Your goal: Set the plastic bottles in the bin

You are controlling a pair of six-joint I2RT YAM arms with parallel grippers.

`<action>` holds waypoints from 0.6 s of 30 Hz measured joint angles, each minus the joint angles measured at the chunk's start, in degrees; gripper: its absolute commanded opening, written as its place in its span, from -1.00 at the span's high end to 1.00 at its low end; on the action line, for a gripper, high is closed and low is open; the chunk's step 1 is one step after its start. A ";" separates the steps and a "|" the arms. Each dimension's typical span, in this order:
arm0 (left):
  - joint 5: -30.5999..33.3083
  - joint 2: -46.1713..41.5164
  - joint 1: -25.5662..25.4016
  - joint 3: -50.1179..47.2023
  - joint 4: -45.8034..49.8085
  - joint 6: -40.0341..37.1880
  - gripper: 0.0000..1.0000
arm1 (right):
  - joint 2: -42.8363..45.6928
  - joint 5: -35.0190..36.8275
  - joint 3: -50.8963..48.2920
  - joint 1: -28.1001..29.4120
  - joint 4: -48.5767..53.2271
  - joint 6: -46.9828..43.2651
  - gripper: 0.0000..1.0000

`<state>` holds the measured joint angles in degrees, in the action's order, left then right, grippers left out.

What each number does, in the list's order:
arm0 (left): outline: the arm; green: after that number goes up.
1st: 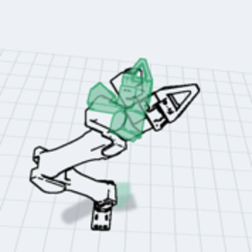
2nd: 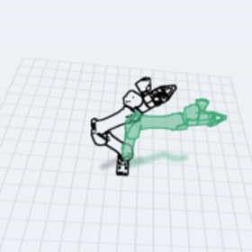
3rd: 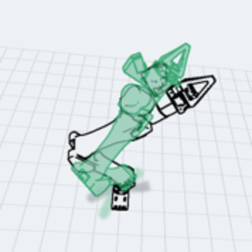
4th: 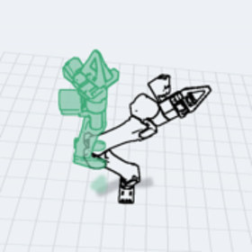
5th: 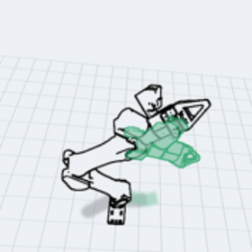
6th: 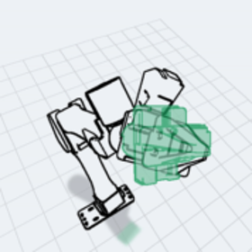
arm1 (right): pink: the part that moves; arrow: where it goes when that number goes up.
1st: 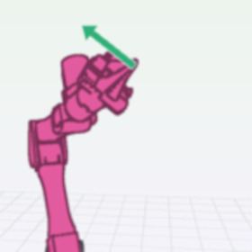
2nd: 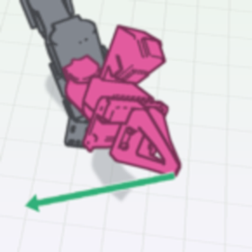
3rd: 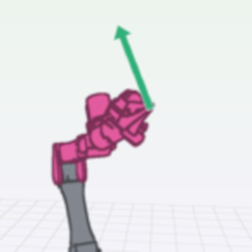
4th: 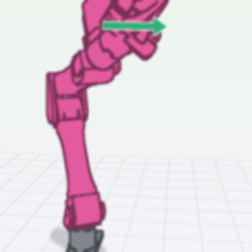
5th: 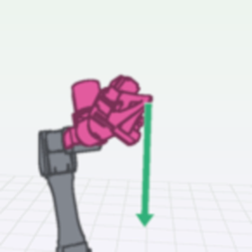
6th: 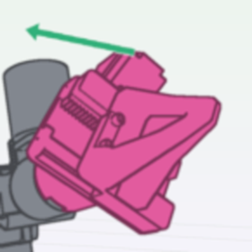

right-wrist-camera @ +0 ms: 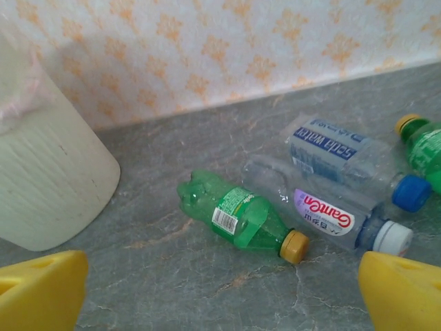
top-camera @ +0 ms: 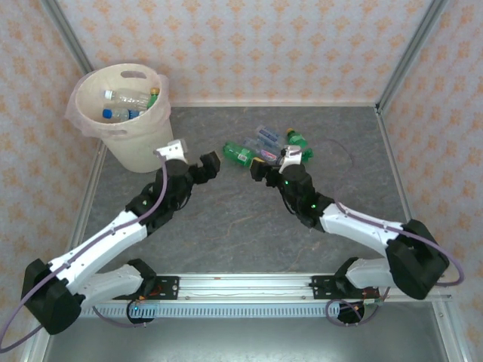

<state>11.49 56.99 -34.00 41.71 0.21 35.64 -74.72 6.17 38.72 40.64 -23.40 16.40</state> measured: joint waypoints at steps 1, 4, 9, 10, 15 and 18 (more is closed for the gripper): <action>0.15 -1.27 -0.46 -1.88 -0.63 0.66 -0.98 | -1.55 -0.83 1.01 -0.52 0.55 0.20 -0.90; 0.55 -4.50 -1.53 -7.28 -2.29 2.99 -0.98 | -6.97 -3.28 5.03 -2.08 3.04 0.98 -0.85; 0.94 -8.00 -3.74 -12.94 -3.56 5.46 -0.98 | -15.23 -5.14 11.50 -2.73 6.34 0.96 -0.81; 0.94 -8.63 -4.02 -13.70 -3.89 5.75 -0.98 | -16.57 -5.25 12.61 -2.73 6.86 0.96 -0.79; 1.25 -12.72 -4.31 -16.92 -4.79 7.04 -0.98 | -24.52 -6.62 19.71 -3.19 9.88 0.61 -0.73; 1.55 -15.08 -4.31 -18.05 -4.66 7.65 -0.98 | -27.89 -7.39 22.51 -3.52 10.93 0.37 -0.73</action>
<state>13.04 41.91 -38.30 23.66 -4.45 43.29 -102.61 -1.21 61.23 37.12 -12.47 16.78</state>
